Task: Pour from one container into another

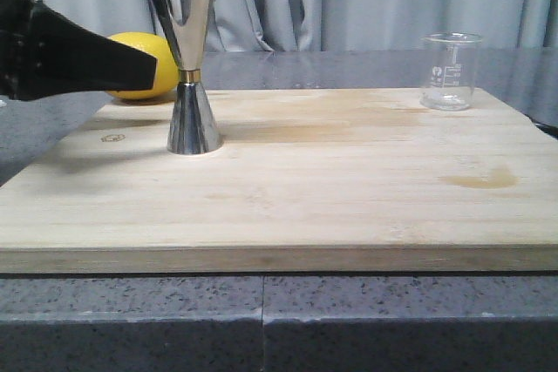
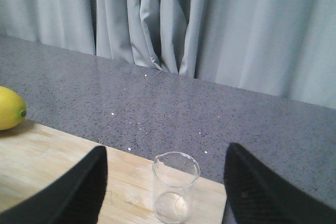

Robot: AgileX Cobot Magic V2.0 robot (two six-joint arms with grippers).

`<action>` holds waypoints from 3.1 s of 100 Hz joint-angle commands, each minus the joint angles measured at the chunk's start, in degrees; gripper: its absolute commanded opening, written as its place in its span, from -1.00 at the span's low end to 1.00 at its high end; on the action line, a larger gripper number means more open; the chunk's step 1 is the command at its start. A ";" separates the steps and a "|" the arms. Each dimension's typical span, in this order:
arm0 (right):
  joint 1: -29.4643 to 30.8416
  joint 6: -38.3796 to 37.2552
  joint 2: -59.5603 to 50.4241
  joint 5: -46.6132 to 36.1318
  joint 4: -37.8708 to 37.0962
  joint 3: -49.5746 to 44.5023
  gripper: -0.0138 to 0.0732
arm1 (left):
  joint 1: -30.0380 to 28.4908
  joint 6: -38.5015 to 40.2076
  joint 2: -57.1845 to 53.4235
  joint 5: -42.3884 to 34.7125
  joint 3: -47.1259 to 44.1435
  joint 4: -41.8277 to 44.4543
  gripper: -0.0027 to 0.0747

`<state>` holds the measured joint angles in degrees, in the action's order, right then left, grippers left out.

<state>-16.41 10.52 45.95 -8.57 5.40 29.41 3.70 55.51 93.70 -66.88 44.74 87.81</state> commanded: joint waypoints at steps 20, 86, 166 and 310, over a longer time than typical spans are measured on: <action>0.34 0.33 -0.44 -6.02 -0.56 2.10 0.25 | -4.91 5.46 -11.10 -11.24 0.99 -1.18 0.29; 0.34 1.90 -0.44 -11.30 -0.56 2.10 0.25 | -8.48 22.84 -32.23 17.22 8.64 -4.08 0.29; 10.22 11.16 -0.79 -9.61 1.14 2.19 0.25 | -8.48 25.28 -54.62 52.07 -7.62 -4.17 0.29; 10.35 13.46 -34.22 30.49 -1.59 3.61 -0.85 | -8.48 26.79 -79.29 46.91 -32.13 -6.76 -0.98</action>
<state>-6.48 23.44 10.96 25.96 4.20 31.67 -4.76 81.71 13.92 -19.23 10.92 81.62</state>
